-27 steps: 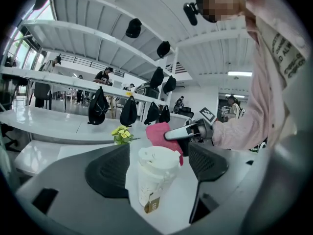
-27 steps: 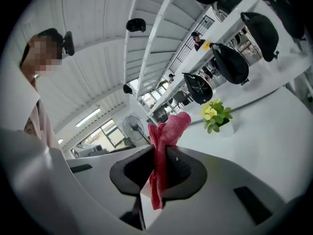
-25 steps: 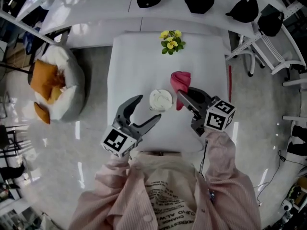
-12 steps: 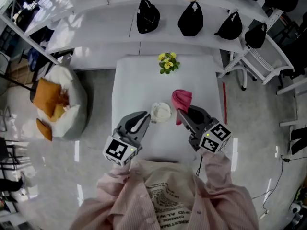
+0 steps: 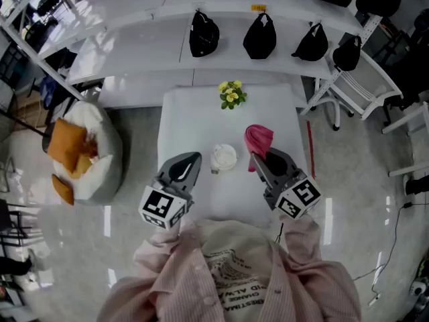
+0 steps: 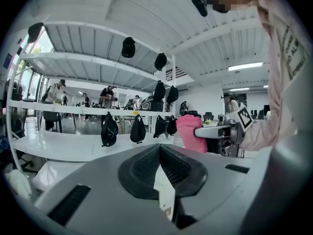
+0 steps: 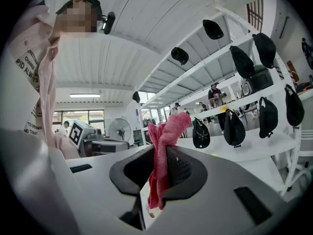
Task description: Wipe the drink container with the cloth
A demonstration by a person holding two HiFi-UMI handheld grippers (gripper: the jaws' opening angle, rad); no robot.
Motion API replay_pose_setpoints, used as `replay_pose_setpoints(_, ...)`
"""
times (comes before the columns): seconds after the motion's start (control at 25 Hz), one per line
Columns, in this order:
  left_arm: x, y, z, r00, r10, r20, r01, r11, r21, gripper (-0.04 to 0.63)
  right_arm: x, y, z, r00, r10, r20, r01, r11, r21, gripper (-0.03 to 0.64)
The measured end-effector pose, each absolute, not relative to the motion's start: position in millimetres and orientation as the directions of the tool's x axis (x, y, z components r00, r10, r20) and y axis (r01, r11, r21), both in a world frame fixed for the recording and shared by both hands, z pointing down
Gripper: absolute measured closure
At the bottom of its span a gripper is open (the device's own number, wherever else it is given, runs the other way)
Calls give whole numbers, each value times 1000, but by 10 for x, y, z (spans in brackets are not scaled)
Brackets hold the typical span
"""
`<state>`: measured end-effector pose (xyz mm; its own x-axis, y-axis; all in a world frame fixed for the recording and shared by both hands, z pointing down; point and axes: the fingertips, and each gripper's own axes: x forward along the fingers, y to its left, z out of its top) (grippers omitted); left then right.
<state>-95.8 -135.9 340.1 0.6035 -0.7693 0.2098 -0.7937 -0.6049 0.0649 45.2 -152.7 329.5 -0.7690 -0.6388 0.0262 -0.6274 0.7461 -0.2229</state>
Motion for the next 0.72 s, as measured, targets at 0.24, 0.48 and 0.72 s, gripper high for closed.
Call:
replay_pose_setpoints(0.24,-1065,-1357,3273,583,-790,187,-810,-582,69,594,574,-1468,3189,-732,-681,-3,-669,721,-182,568)
replay_pose_setpoints(0.48,-1166,-1334,3181,562,-810,168,-826,-559,71,594,692,-1448,3102,-699,-714,-32,-699,693,-175,568)
replay_pose_setpoints(0.72,-1217,-1322,3165,546,-823,157,-837,-544,62,594,727,-1440,3107,-684,-729,-41,-715,680,-166,568)
